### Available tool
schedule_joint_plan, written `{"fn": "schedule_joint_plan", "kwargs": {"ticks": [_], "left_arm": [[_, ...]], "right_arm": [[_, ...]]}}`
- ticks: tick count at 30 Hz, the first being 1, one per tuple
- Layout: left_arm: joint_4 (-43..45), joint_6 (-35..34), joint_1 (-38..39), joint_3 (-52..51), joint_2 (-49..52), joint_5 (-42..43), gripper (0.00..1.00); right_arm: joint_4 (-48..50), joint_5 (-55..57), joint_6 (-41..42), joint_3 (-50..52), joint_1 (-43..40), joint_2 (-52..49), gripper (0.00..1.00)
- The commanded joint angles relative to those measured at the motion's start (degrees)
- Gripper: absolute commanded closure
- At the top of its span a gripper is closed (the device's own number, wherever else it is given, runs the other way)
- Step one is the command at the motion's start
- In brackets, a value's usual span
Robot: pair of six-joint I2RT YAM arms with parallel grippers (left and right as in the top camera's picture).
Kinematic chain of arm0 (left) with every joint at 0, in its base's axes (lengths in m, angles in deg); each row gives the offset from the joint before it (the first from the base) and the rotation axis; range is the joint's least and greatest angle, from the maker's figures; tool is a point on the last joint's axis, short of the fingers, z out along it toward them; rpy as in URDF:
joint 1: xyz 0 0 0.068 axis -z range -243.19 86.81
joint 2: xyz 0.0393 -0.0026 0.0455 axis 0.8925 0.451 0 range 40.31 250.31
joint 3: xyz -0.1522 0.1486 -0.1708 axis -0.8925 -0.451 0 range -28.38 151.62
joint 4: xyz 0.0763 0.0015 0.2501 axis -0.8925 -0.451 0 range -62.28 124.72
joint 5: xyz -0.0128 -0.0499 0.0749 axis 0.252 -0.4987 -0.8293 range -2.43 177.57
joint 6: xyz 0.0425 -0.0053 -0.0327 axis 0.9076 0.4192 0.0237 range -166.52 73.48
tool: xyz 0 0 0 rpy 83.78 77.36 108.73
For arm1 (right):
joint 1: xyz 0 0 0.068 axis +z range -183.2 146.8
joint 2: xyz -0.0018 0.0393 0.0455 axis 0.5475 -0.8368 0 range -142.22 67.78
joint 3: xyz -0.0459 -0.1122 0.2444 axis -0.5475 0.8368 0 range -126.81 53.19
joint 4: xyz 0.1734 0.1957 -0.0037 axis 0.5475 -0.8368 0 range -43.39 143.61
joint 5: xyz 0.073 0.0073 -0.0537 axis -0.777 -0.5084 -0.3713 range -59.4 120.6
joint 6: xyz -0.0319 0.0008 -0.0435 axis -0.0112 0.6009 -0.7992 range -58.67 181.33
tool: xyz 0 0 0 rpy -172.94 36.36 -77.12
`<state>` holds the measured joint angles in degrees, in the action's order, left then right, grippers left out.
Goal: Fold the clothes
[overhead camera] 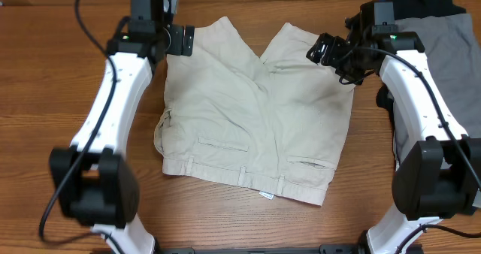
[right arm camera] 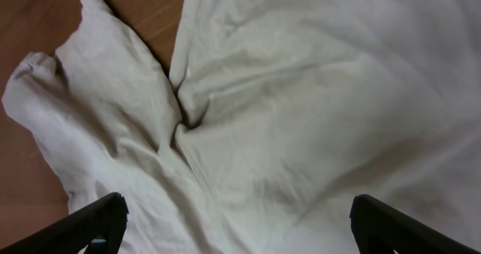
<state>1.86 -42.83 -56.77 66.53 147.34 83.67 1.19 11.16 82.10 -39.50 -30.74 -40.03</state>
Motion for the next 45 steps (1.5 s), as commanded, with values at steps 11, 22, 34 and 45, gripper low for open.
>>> {"fn": "schedule_joint_plan", "kwargs": {"ticks": [11, 22, 34, 45], "left_arm": [[-17.2, -1.6, 1.2, 1.9, -14.3, 7.0, 0.00], [-17.0, -1.6, 1.2, 0.8, -8.9, 8.8, 0.00], [-15.9, -1.5, 1.2, 0.8, 0.1, 9.5, 0.00], [-13.8, -0.5, 1.3, 0.8, 1.3, 9.5, 0.00]], "right_arm": [[-17.1, 9.4, -1.7, -1.0, 0.2, 15.1, 0.01], [1.1, 11.6, -2.5, 10.6, 0.2, 14.3, 0.01], [23.0, 22.6, -0.8, 17.4, -2.1, 3.3, 0.01], [35.1, 17.5, 0.7, 17.4, -9.6, -5.2, 0.04]]}}
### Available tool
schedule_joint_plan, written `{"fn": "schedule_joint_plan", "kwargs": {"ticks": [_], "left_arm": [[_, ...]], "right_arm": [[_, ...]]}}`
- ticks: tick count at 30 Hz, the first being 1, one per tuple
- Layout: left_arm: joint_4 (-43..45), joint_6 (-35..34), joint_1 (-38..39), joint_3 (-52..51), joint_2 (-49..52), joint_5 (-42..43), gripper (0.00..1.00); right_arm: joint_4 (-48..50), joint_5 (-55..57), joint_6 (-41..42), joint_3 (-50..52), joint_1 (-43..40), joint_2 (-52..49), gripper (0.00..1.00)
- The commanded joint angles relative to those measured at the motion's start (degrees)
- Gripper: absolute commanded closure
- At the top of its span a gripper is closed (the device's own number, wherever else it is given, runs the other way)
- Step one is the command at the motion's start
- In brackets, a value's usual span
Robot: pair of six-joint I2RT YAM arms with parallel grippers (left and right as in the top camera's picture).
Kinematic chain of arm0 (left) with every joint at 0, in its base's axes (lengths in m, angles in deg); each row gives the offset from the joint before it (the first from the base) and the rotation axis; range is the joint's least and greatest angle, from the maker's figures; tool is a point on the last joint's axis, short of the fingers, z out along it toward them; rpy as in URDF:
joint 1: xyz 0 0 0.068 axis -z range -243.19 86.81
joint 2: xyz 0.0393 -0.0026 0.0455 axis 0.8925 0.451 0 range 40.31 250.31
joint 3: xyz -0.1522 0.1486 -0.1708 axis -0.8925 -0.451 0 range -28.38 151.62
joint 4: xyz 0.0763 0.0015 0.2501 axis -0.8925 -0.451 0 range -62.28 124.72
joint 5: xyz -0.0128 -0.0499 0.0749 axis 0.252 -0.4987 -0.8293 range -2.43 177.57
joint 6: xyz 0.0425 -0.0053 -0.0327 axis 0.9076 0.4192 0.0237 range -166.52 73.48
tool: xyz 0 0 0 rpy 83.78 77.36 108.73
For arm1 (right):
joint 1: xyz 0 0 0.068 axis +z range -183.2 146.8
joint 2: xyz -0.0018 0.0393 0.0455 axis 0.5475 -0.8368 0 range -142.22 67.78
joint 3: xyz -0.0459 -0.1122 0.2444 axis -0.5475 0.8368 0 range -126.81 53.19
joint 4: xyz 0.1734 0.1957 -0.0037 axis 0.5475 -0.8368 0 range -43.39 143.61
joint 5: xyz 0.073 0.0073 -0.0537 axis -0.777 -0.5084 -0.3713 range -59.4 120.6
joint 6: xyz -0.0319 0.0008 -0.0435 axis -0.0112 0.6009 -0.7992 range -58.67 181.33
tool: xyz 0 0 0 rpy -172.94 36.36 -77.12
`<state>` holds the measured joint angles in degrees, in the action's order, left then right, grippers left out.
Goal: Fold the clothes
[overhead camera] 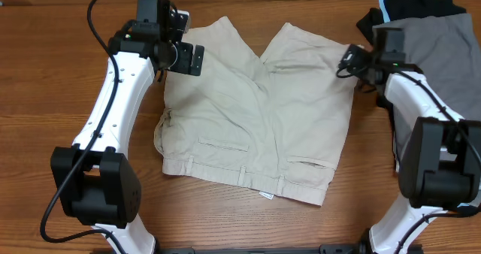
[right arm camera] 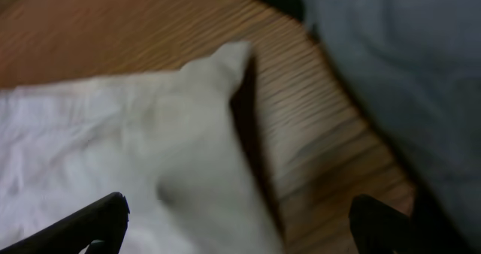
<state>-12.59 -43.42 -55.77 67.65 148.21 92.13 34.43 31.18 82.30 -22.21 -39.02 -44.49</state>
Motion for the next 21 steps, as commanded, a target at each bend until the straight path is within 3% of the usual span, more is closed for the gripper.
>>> {"fn": "schedule_joint_plan", "kwargs": {"ticks": [1, 13, 15, 19, 21], "left_arm": [[0.8, 0.1, 0.3, -0.3, 0.4, 1.0, 0.00], [1.1, 0.1, 0.3, -0.3, 0.4, 1.0, 0.00], [1.1, 0.1, 0.3, -0.3, 0.4, 1.0, 0.00], [1.2, 0.1, 0.3, -0.3, 0.4, 1.0, 0.00], [1.3, 0.1, 0.3, -0.3, 0.4, 1.0, 0.00]], "right_arm": [[3.2, -4.0, 0.2, 0.1, -1.6, -1.4, 0.05], [15.0, -13.7, 0.2, 0.1, -1.6, -11.4, 0.24], [18.1, -14.3, 0.9, 0.1, -1.6, -12.6, 0.32], [27.5, -15.8, 3.3, 0.0, -1.6, -13.8, 0.58], [33.2, -17.7, 4.6, -0.5, -1.6, -13.8, 0.62]]}}
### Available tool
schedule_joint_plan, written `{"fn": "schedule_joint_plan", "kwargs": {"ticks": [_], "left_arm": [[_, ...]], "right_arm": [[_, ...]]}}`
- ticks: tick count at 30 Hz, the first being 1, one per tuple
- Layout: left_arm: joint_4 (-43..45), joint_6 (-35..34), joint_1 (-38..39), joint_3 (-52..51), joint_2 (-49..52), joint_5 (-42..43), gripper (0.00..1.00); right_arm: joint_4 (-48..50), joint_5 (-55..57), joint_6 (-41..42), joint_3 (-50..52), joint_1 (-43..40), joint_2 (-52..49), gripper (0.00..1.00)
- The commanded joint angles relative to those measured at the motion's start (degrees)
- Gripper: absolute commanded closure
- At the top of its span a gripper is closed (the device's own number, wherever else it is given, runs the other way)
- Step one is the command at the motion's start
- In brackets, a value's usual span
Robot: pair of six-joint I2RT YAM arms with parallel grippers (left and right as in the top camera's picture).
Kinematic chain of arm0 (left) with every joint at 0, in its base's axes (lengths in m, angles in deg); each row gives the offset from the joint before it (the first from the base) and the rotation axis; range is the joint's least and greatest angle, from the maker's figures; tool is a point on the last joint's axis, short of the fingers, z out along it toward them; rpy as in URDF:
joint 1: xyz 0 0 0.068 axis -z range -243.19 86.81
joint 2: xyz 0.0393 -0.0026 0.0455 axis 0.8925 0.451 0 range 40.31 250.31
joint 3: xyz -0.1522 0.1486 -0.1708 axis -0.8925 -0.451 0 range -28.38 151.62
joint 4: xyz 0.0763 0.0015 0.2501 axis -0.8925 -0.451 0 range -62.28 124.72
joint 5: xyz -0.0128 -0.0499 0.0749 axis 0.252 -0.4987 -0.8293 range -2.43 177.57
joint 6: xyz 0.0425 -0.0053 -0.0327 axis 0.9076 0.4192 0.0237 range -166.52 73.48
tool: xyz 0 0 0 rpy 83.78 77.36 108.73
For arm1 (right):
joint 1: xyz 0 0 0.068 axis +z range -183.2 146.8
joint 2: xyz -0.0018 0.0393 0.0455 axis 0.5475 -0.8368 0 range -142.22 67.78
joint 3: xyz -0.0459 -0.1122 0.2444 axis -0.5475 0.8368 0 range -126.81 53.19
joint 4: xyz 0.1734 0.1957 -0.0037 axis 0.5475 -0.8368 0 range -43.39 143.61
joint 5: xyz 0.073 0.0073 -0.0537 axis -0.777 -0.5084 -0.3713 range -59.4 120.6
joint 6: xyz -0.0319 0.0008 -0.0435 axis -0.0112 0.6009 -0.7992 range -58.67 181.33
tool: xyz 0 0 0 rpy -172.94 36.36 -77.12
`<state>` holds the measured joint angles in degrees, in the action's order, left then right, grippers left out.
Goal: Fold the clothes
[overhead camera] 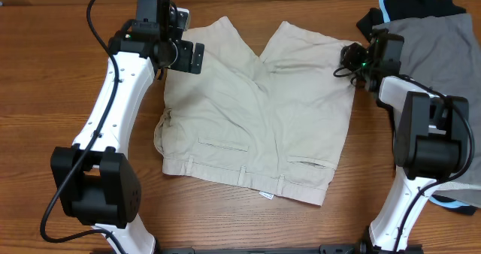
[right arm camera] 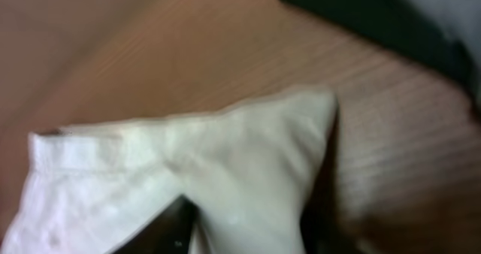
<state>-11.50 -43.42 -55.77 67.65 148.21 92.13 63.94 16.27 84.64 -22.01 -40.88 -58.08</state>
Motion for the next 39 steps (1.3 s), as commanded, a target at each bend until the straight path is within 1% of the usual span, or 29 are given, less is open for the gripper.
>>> {"fn": "schedule_joint_plan", "kwargs": {"ticks": [1, 3, 6, 10, 13, 14, 15, 16, 18, 21, 26, 32, 34, 36, 37, 39], "left_arm": [[0.2, 0.1, 0.3, -0.3, 0.4, 1.0, 0.00], [0.2, 0.1, 0.3, -0.3, 0.4, 1.0, 0.00], [0.2, 0.1, 0.3, -0.3, 0.4, 1.0, 0.00], [0.2, 0.1, 0.3, -0.3, 0.4, 1.0, 0.00], [0.3, 0.1, 0.3, -0.3, 0.4, 1.0, 0.00], [0.5, 0.1, 0.3, -0.3, 0.4, 1.0, 0.00], [0.6, 0.1, 0.3, -0.3, 0.4, 1.0, 0.00], [0.7, 0.1, 0.3, -0.3, 0.4, 1.0, 0.00], [0.9, 0.1, 0.3, -0.3, 0.4, 1.0, 0.00], [1.3, 0.2, 0.3, -0.3, 0.4, 1.0, 0.00], [1.9, 3.1, 0.3, 0.1, 0.3, 1.0, 0.00], [1.4, 3.8, 0.3, 3.3, 0.0, 1.9, 0.00], [2.9, 4.7, 0.3, 3.4, 0.0, 2.8, 0.00], [5.0, 6.4, 0.3, 3.4, 0.1, 3.0, 0.00], [7.0, 7.4, 0.3, 3.4, 0.3, 3.0, 0.00], [11.6, 7.7, 0.2, 3.4, 1.0, 3.0, 0.00]], "right_arm": [[5.9, -4.3, 3.3, -1.7, 0.2, -0.2, 0.65], [7.4, -6.3, 4.5, -3.8, 0.2, -0.2, 0.69], [6.1, -7.9, 5.0, -9.0, 0.0, -0.2, 0.69], [-0.7, -7.1, 4.1, -14.5, 0.0, -0.2, 0.69], [-7.1, -3.8, 3.3, -16.0, -0.2, -0.2, 0.69], [-10.6, -2.1, 2.3, -16.2, -0.5, -0.2, 0.65], [-12.4, -1.7, 1.2, -16.3, -0.7, -0.2, 0.56], [-14.6, -1.6, 0.1, -16.6, -1.0, -0.2, 0.49], [-19.3, -1.6, -1.1, -17.0, -1.7, 0.3, 0.37], [-25.3, -2.1, -2.5, -17.2, -2.0, 2.4, 0.29], [-36.0, -2.2, -5.8, -17.2, -1.5, 9.4, 0.23], [-54.6, -2.9, -5.8, -17.2, 0.2, 18.3, 0.16], [-61.6, -2.9, -5.8, -17.1, 1.3, 19.7, 0.16], [-66.1, -2.9, -5.8, -17.1, 2.3, 19.8, 0.16], [-67.7, -2.8, -6.1, -16.7, 3.1, 19.8, 0.16], [-67.8, -2.5, -6.6, -15.0, 4.9, 19.8, 0.16]]}}
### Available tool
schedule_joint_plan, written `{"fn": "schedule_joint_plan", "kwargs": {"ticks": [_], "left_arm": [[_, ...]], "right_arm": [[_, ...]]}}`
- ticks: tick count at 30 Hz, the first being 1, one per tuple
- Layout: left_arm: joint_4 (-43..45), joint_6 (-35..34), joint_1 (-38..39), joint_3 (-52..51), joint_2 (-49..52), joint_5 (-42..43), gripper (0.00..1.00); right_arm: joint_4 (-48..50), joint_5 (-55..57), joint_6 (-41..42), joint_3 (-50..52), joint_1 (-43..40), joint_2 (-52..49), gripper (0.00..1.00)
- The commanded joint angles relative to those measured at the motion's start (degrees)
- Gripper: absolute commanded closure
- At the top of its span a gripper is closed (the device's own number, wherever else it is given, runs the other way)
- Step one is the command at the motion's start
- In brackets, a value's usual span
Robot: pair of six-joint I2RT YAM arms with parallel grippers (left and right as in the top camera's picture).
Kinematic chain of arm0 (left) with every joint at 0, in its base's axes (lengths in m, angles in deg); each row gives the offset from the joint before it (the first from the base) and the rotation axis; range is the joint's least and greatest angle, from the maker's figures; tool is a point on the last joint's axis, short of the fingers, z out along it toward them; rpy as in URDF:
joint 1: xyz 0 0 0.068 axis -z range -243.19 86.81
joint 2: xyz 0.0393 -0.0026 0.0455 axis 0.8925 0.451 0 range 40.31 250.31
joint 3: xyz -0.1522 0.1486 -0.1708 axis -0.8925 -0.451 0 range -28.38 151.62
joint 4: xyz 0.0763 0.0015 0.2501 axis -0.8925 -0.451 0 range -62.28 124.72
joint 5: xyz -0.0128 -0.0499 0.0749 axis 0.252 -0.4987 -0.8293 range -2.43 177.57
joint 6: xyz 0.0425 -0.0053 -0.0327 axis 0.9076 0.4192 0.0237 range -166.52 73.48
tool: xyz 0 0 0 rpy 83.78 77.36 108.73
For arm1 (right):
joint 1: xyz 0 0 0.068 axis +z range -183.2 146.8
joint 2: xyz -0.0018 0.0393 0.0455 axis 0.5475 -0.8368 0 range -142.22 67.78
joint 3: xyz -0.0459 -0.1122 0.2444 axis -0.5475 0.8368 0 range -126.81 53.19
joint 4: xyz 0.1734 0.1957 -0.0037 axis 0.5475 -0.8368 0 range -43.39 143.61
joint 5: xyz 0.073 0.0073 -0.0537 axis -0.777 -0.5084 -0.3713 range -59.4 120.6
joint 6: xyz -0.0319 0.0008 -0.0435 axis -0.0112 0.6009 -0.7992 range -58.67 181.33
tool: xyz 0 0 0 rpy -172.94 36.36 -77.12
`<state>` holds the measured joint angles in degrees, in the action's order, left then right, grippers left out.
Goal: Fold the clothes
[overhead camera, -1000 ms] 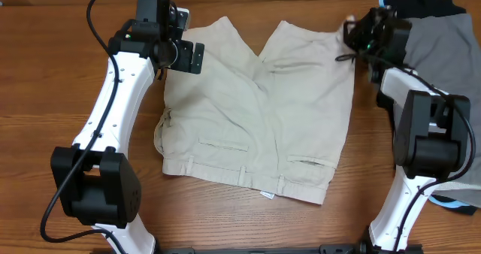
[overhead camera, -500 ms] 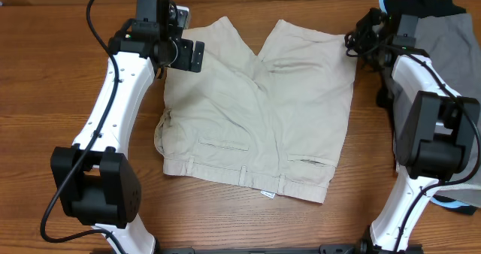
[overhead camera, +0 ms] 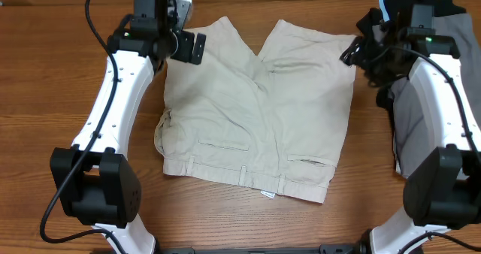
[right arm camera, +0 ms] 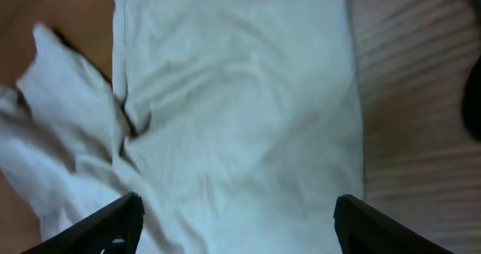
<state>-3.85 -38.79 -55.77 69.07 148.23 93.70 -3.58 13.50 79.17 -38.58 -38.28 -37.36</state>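
Beige shorts (overhead camera: 255,111) lie flat on the wooden table, legs toward the far edge and waistband toward me. My right gripper (overhead camera: 355,55) hovers over the outer hem corner of the right leg. In the right wrist view it (right arm camera: 237,203) is open, its black fingers (right arm camera: 113,224) wide apart, with only the pale cloth (right arm camera: 240,96) below them. My left gripper (overhead camera: 188,48) sits at the outer hem of the left leg. From above I cannot see how its jaws stand.
A pile of grey clothes (overhead camera: 443,51) with a black garment (overhead camera: 421,2) on its far end lies at the right edge, just behind my right arm. Bare wooden table (overhead camera: 45,134) surrounds the shorts.
My right gripper was low against the right leg's hem corner, its fingers close together. Now it is open and higher over that leg. The left gripper has shifted slightly toward the far edge.
First my right gripper hung open over the middle of the right leg, with the left at the left leg's hem. It then stood open beside the right hem corner. After that it was down at that corner, and now it is open above the leg. The shorts have barely moved.
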Motion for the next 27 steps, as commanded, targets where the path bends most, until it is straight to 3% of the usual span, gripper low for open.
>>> {"fn": "schedule_joint_plan", "kwargs": {"ticks": [1, 4, 7, 14, 18, 23, 27], "left_arm": [[7.0, 3.1, 0.1, 1.9, 1.6, 1.4, 0.00], [15.0, 3.3, 0.1, 2.4, 5.0, 2.2, 0.00], [16.6, 3.8, 0.1, 6.4, 10.3, 4.8, 0.02], [7.5, 5.7, 0.9, 23.8, 26.7, 9.2, 0.07], [1.6, 8.0, 2.4, 30.4, 32.7, 8.9, 0.16], [-2.3, 9.9, 3.7, 30.7, 34.1, 8.7, 0.41], [-6.1, 10.3, 4.0, 30.4, 34.6, 7.0, 0.70]], "right_arm": [[0.3, 0.7, -1.2, 2.4, 3.2, -0.9, 0.16], [3.2, 1.2, -1.1, 4.4, 5.4, -1.0, 0.15], [5.1, 1.3, -0.4, 5.6, 6.7, -1.0, 0.13], [5.4, 2.1, 0.2, 5.9, 6.6, -1.0, 0.12], [5.4, 2.1, 0.1, 5.9, 6.1, -1.0, 0.12], [5.4, 3.6, 0.1, 5.9, 6.1, -1.0, 0.12], [5.5, 3.6, 0.1, 5.9, 6.1, -1.0, 0.12]]}}
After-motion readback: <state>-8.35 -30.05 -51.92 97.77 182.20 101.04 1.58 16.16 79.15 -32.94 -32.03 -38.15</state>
